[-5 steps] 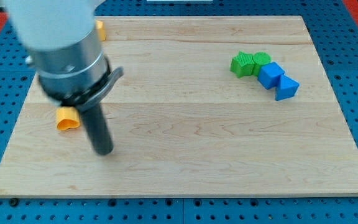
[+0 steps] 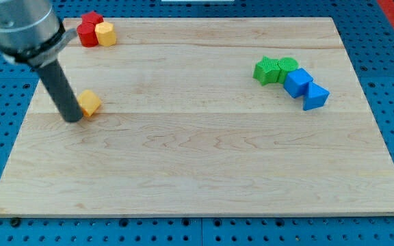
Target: Push the yellow heart to the right of the hexagon
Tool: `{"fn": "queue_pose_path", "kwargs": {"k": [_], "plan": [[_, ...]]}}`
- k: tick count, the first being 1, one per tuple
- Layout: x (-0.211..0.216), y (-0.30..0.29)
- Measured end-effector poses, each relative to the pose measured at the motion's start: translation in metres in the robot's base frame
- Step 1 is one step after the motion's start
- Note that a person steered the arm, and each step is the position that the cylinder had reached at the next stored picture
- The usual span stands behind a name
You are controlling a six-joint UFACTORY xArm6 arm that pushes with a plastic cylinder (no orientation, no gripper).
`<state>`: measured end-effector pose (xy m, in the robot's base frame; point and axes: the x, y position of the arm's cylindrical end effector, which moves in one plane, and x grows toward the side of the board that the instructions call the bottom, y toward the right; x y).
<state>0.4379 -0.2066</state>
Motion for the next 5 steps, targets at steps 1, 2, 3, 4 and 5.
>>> {"fn": "queue_pose_path", "kwargs": {"k": [1,2,3,4,5], "plan": [[-0.056,-0.001],[-0.057,0.043],[-0.029,0.060],[-0.062,0.078],[-0.106,0.077]]}}
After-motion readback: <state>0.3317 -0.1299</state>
